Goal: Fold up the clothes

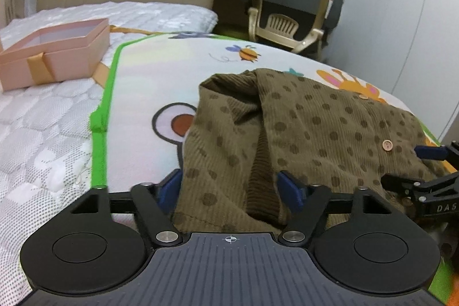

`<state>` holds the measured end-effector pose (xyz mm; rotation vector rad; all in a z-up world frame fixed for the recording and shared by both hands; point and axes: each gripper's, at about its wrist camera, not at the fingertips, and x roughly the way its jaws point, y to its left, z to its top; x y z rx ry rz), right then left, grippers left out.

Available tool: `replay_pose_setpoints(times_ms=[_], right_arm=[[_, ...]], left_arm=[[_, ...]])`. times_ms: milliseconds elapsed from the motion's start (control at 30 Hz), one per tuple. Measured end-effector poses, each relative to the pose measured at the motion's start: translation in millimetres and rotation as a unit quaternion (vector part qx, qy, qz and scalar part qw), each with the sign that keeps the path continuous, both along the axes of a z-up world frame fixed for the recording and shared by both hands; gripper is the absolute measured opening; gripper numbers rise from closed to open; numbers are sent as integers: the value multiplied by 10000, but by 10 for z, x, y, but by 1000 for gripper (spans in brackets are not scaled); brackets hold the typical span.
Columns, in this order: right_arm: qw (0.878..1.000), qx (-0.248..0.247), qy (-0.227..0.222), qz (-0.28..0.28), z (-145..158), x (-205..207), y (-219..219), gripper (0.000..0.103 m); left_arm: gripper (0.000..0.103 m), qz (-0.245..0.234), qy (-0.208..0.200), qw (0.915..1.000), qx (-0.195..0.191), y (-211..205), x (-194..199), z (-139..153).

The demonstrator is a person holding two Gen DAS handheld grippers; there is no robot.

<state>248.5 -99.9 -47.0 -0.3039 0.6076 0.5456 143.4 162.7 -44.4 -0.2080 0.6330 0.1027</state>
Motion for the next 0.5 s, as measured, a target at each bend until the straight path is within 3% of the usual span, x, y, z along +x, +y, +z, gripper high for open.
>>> replay_pose_setpoints(times_ms=[33,100,167,233,367,500], right_arm=[[9999,-70,-89,-15,-1,-24,25,103],[9992,-250,-301,-11,2,-79,78,103],[9971,-474,-587,62,26,-167,131,103],[9936,-563,-939,277,105,-315,162,103],[9841,100,-1329,1175,367,-694,231,103],[9740,-13,-825,2109,361,-872,714,103]], left_arm=[[64,-26,-6,10000,-15,-3,20,-3],[39,-115,-57,9998,-169,2,59,-6],[25,-184,-59,9993,-312,3,84,11],[22,-247,-83,9986,-454,18,91,60],[19,-314,-103,9924,-1187,202,106,175],[17,-297,-77,9860,-1641,341,140,189]])
